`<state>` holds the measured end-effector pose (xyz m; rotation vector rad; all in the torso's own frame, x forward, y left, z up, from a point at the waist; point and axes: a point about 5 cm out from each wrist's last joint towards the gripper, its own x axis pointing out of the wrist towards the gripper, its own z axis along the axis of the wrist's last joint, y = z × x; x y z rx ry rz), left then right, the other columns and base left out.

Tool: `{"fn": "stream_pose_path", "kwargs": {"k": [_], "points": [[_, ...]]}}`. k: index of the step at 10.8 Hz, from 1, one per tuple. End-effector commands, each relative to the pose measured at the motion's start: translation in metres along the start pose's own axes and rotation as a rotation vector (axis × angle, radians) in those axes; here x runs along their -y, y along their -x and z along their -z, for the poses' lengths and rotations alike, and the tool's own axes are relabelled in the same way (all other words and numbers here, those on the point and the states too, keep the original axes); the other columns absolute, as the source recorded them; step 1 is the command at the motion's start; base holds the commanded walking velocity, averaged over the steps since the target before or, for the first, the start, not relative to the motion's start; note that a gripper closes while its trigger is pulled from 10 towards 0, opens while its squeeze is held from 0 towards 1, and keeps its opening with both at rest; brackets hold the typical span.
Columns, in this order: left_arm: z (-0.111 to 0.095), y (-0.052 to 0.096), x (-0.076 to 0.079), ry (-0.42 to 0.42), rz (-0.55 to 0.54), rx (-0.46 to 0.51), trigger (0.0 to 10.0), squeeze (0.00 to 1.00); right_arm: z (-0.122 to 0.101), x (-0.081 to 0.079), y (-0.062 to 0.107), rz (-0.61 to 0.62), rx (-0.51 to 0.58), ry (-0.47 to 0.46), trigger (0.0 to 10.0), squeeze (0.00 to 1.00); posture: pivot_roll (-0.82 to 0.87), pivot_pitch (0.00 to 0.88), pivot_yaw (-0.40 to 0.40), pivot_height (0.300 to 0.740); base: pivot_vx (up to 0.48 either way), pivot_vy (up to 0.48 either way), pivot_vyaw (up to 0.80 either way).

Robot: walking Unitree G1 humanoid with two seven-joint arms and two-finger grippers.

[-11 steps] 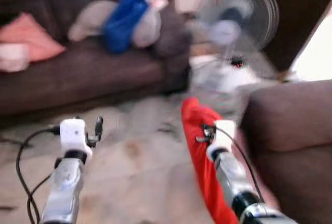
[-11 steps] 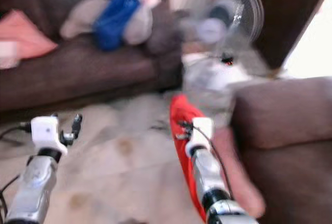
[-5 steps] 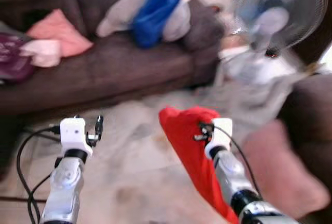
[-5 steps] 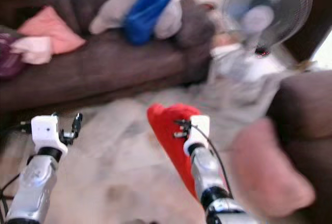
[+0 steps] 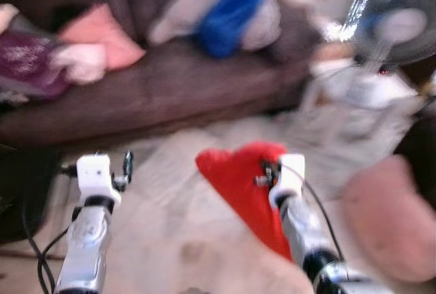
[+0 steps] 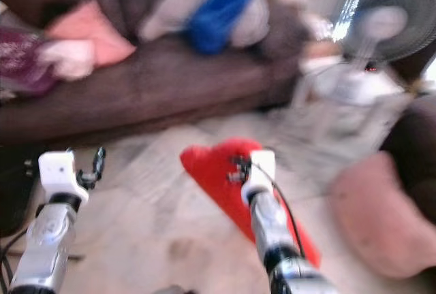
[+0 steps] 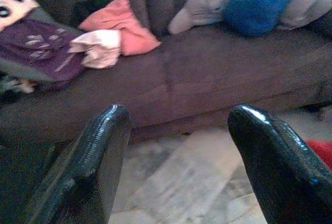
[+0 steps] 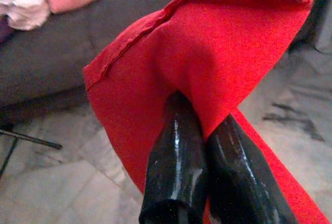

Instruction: Move the pillow to the sofa from floor

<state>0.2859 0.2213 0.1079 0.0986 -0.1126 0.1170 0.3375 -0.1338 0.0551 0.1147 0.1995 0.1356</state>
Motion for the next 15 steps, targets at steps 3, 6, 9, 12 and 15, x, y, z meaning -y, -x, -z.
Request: {"fn": "stream_pose_path", "kwargs": {"k": [3,6,9,12,15], "points": [[0.008,0.004,-0.009,0.004,-0.075,-0.036,10.0,0.00,-0.019,0.004,-0.004,0.003,0.081,0.011,10.0,0.00,0.14,0.095,0.022,0.740,0.360,0.000,0.00],[0.009,0.004,-0.010,0.016,-0.084,-0.041,10.0,0.00,-0.019,0.003,-0.005,-0.003,0.079,0.012,10.0,0.00,0.15,0.093,0.017,0.740,0.480,0.000,0.00],[0.008,0.003,-0.006,0.021,-0.072,-0.030,10.0,0.00,-0.020,0.003,-0.006,-0.004,0.076,0.013,10.0,0.00,0.14,0.092,0.015,0.740,0.000,0.000,0.00],[0.007,0.003,-0.006,0.017,-0.071,-0.024,10.0,0.00,-0.019,0.002,-0.006,-0.003,0.073,-0.003,10.0,0.00,0.15,0.096,0.018,0.740,0.000,0.000,0.00],[0.006,0.003,-0.006,0.016,-0.065,-0.020,10.0,0.00,-0.017,0.004,-0.005,0.001,0.063,-0.024,10.0,0.00,0.14,0.100,0.023,0.740,0.000,0.000,-0.47]]}}
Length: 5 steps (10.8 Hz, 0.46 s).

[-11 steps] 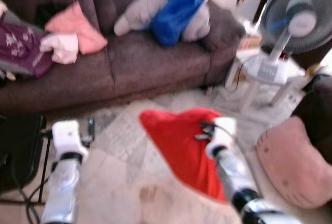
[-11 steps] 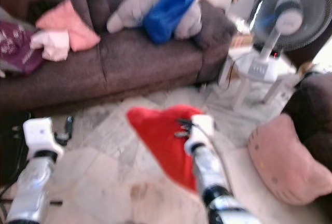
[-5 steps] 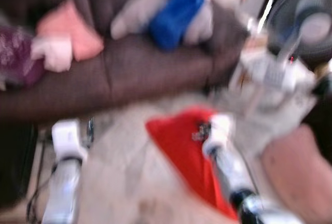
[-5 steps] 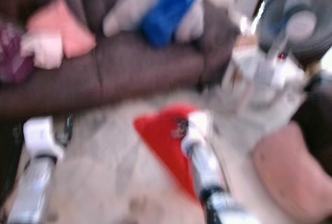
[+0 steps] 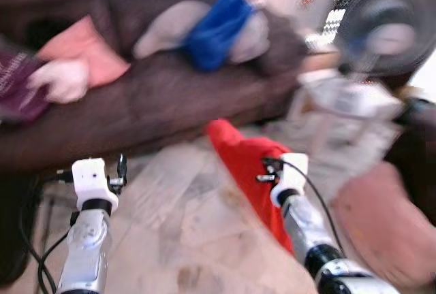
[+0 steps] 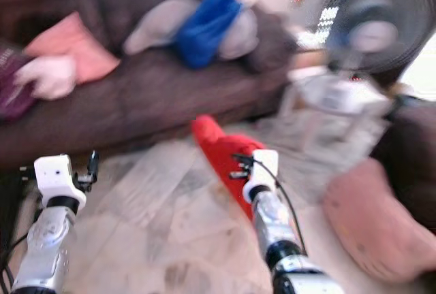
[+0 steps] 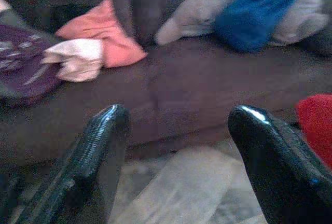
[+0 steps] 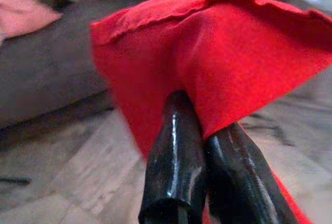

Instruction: Move the pillow to the sofa from floor

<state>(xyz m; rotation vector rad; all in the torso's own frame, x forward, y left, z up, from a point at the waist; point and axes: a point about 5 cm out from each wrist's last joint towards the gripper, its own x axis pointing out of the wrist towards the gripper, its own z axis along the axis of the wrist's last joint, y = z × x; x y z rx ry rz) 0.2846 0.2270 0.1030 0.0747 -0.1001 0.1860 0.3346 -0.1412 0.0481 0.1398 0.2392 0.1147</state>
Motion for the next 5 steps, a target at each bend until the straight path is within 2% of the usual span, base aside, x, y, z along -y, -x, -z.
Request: {"fn": "stream_pose_path", "kwargs": {"k": [1,2,5], "points": [[0.0010,0.0014,-0.0007,-0.002,0.005,-0.004,10.0,0.00,-0.0233,-0.0045,-0.0069,-0.020,0.098,0.005,10.0,0.00,0.14,0.100,0.023,0.740,0.000,0.000,0.00],[0.0012,0.0016,-0.0009,-0.002,0.005,-0.005,10.0,0.00,-0.0232,-0.0050,-0.0070,-0.021,0.097,0.005,10.0,0.00,0.14,0.100,0.024,0.740,0.000,0.000,0.00],[0.0014,0.0021,0.0000,0.001,0.008,-0.006,10.0,0.00,-0.0235,-0.0049,-0.0072,-0.024,0.095,0.008,10.0,0.00,0.15,0.100,0.022,0.740,0.000,0.000,-0.80]]}}
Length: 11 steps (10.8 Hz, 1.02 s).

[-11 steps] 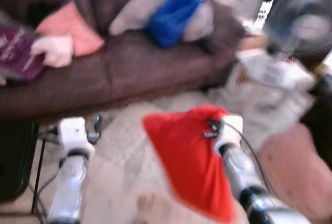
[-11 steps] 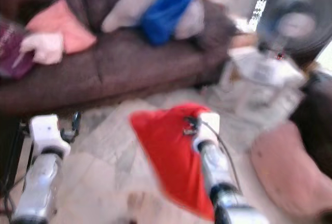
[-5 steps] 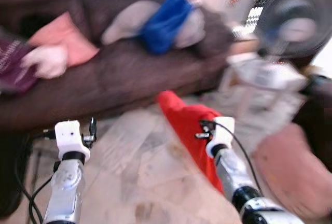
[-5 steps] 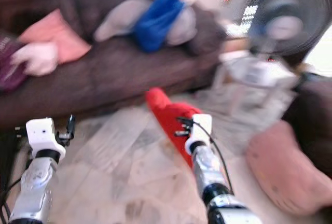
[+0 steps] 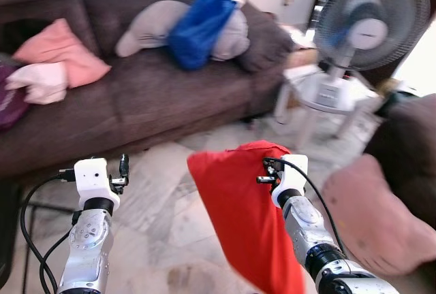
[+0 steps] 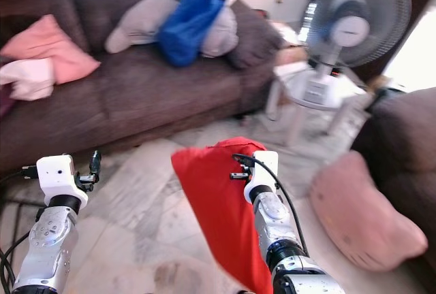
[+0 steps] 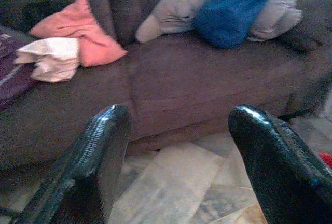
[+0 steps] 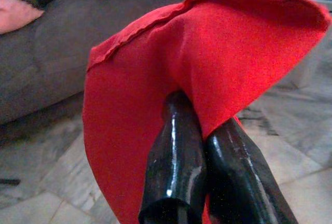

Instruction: Move the pillow to the sofa from floor

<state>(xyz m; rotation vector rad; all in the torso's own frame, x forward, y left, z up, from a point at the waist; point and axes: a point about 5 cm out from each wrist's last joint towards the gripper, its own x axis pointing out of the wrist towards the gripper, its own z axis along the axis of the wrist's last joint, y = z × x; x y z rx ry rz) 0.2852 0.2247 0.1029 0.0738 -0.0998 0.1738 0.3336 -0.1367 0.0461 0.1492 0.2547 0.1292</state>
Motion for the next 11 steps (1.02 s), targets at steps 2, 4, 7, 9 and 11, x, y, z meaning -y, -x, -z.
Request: {"fn": "stream_pose_path", "kwargs": {"k": [2,4,7,9,11], "points": [[0.002,0.003,0.000,0.005,0.000,-0.007,10.0,0.00,-0.026,-0.001,-0.007,-0.015,0.107,0.015,10.0,0.00,0.15,0.096,0.019,0.740,0.000,0.000,-0.80],[0.002,0.004,0.002,0.010,0.004,-0.006,10.0,0.00,-0.026,-0.002,-0.007,-0.016,0.109,0.022,10.0,0.00,0.15,0.090,0.018,0.740,0.000,0.000,-0.80],[0.002,0.003,0.003,0.017,0.008,-0.004,10.0,0.00,-0.025,-0.001,-0.006,-0.008,0.105,0.022,10.0,0.00,0.15,0.089,0.019,0.740,0.000,0.000,-0.80],[0.003,0.004,0.003,0.021,0.008,-0.006,10.0,0.00,-0.026,0.005,-0.006,0.022,0.103,0.028,10.0,0.00,0.14,0.093,0.019,0.740,0.000,0.000,-0.80],[0.003,0.004,0.003,0.025,0.008,-0.009,10.0,0.00,-0.027,0.008,-0.006,0.038,0.102,0.031,10.0,0.00,0.14,0.100,0.017,0.740,0.000,0.000,-0.80]]}}
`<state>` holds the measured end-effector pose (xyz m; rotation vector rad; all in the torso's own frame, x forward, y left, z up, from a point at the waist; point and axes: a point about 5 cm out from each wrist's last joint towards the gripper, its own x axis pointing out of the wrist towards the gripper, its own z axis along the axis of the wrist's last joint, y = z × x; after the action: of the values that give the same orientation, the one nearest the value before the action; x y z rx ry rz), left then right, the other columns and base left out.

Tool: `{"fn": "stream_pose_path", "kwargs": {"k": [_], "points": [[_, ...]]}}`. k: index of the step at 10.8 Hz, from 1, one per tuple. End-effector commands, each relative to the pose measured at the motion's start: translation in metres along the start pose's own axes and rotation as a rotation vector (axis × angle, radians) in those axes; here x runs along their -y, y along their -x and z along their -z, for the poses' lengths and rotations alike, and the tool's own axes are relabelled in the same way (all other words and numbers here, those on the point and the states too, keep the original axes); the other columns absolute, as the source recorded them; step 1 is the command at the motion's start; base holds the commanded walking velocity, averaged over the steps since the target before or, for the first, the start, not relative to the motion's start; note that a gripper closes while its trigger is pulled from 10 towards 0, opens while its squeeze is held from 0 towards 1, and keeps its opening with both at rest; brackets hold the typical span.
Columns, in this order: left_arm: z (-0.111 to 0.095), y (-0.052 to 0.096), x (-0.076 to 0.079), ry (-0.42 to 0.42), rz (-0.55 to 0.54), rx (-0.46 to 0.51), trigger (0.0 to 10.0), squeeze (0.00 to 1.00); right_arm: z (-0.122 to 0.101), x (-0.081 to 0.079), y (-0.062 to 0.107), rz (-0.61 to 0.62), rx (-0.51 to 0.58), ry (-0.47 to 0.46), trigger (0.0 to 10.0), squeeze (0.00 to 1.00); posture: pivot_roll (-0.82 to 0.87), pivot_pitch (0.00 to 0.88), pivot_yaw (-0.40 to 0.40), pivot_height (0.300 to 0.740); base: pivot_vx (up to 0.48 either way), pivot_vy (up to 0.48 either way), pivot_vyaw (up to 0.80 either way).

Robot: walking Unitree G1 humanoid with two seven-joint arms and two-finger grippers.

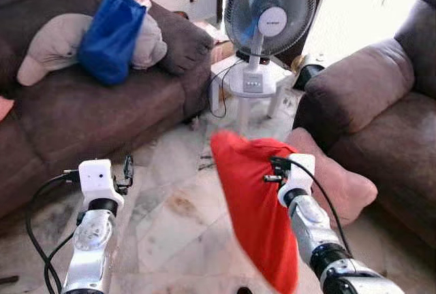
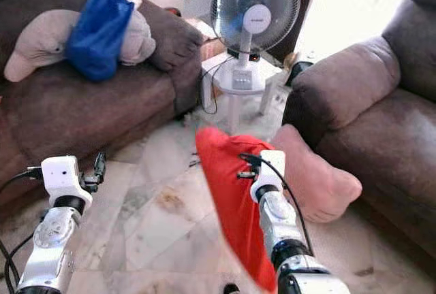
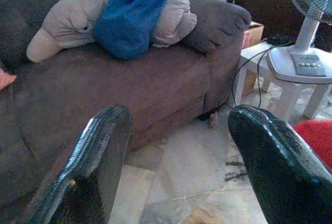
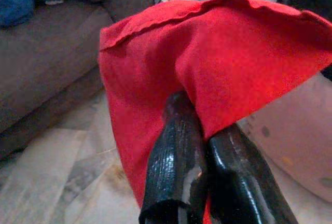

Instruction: Move the pillow to the sofa from floor

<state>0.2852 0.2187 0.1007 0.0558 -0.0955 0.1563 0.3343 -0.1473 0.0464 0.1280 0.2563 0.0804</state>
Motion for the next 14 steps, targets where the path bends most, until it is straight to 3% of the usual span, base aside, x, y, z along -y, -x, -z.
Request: {"fn": "stream_pose_path", "kwargs": {"k": [1,14], "points": [[-0.0001,0.0022,-0.0033,-0.014,-0.010,0.002,10.0,0.00,-0.0258,-0.0026,-0.0073,-0.012,0.103,0.015,10.0,0.00,0.14,0.101,0.017,0.740,0.000,0.000,-0.80],[0.0006,0.0013,-0.0003,-0.006,0.001,-0.002,10.0,0.00,-0.0268,-0.0006,-0.0077,0.003,0.102,0.021,10.0,0.00,0.14,0.103,0.017,0.740,0.000,0.000,-0.80]]}}
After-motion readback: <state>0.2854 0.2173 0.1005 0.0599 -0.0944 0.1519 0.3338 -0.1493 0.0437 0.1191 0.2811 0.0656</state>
